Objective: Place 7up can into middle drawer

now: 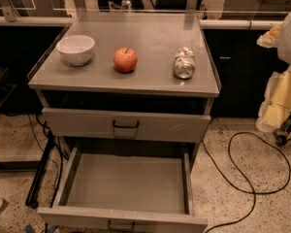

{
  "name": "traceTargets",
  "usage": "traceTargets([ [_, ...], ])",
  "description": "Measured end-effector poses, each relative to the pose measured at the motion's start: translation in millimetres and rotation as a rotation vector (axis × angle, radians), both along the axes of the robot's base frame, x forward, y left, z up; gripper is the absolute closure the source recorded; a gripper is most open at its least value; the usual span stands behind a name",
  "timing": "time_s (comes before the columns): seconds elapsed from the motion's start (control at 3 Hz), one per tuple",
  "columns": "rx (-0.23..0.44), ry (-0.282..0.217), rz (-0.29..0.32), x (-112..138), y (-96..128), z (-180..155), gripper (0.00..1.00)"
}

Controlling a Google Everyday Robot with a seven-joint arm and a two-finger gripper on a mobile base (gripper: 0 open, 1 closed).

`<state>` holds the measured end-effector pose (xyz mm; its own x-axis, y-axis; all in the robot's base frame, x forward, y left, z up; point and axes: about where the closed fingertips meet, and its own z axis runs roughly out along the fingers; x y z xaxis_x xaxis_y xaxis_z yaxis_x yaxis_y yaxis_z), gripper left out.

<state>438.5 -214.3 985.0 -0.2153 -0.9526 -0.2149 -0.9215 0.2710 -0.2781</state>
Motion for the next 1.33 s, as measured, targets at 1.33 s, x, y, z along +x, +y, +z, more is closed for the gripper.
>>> traceTargets([
  [1.33, -0.073, 0.004, -0.156, 29, 5, -4, 0.0],
])
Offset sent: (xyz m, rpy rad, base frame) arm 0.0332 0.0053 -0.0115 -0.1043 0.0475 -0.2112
